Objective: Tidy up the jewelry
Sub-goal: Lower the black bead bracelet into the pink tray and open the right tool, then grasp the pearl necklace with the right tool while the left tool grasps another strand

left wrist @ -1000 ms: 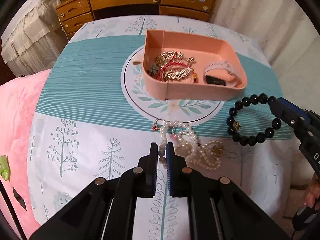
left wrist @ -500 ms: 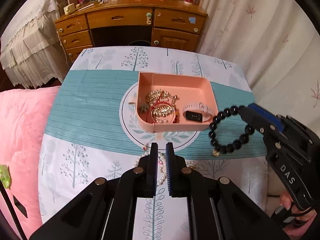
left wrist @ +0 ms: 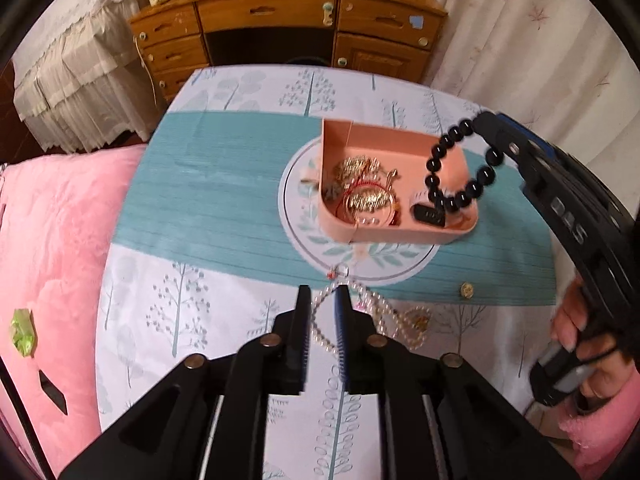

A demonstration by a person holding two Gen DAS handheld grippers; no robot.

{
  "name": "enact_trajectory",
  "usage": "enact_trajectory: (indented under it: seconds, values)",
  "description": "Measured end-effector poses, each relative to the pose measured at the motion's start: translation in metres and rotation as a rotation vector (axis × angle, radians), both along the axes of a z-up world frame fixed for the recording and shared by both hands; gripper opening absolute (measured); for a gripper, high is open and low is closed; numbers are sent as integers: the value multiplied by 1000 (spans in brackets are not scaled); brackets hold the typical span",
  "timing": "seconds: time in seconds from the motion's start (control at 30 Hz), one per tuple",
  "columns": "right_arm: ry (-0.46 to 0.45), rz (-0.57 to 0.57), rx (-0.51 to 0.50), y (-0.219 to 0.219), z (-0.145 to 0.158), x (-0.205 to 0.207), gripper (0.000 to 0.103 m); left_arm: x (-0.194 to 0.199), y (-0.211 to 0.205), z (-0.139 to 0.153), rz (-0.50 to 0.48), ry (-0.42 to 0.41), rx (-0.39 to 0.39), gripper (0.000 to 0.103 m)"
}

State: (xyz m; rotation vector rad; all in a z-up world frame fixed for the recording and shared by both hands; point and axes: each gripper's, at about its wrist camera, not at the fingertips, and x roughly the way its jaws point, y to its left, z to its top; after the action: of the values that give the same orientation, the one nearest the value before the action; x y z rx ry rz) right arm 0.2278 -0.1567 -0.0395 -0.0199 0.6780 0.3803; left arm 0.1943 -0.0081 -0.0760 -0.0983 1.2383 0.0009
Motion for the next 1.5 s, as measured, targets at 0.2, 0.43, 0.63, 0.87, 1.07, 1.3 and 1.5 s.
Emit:
enact_trajectory:
  seconds: [0.2, 0.43, 0.63, 0.87, 1.07, 1.3, 1.5]
  values:
    - [24, 11, -86, 19, -13, 5, 29, -6, 12, -4, 88, 5, 72, 69]
    - [25, 22, -188, 18, -17, -8, 67, -4, 18, -20, 34, 57, 166, 88]
    - [80, 47, -262, 11, -22, -31, 74, -11, 17, -21, -56, 47, 218, 94]
    - [196, 45, -266, 2, -36, -70, 75, -17, 6, -33, -228, 59, 316, 93]
    - [306, -21, -226, -1, -53, -102, 75, -19, 5, -50, -360, 154, 163, 94]
    - [265, 87, -340, 25, -81, -146, 75, -23, -15, -66, -562, 114, 122, 94]
    - [227, 218, -391, 44, -104, -162, 75, -24, -28, -79, -704, 42, 80, 94]
